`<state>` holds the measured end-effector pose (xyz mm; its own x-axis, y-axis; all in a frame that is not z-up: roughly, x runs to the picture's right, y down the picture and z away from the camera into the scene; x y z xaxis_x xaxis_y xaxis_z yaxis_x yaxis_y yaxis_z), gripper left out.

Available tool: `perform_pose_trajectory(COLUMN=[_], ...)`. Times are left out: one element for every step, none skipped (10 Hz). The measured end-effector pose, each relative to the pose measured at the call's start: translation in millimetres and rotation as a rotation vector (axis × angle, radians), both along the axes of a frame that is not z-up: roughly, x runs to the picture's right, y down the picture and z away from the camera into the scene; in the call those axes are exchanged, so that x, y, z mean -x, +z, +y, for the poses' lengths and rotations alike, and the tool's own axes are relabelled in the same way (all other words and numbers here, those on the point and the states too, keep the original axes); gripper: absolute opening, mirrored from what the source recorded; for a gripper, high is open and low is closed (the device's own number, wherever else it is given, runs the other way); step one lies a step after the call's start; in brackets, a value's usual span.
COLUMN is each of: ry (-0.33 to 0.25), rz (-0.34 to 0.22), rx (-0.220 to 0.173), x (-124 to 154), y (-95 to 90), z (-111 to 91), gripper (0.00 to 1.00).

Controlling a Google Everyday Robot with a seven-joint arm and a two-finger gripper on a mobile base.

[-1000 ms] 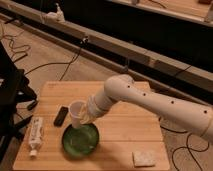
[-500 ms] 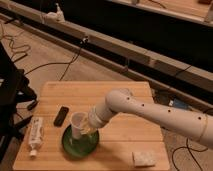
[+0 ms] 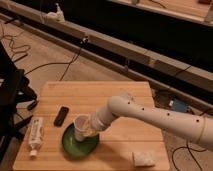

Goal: Place the ceramic cup in the ceramic bowl

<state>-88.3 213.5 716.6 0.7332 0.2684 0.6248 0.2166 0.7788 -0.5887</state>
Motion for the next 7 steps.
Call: perform_pose_trajectory(ry=[-0.001, 0.000, 0.006, 0.006, 0.005, 0.005, 0.006], rz=[0.010, 0.018, 0.029, 0.030, 0.029, 0.029, 0.029], rx=[0.002, -0.001, -0.011, -0.010, -0.010, -0.010, -0.010], x=[-1.7, -3.1, -4.7, -5.3, -4.7, -4.7, -4.9], y=[3.2, 4.4, 5.1, 5.3, 5.2, 5.2, 5.2], z=[0.9, -0.1, -3.9, -3.6, -3.4, -3.4, -3.4], gripper=[0.56, 0.64, 0.73, 0.76, 0.76, 0.76, 0.76])
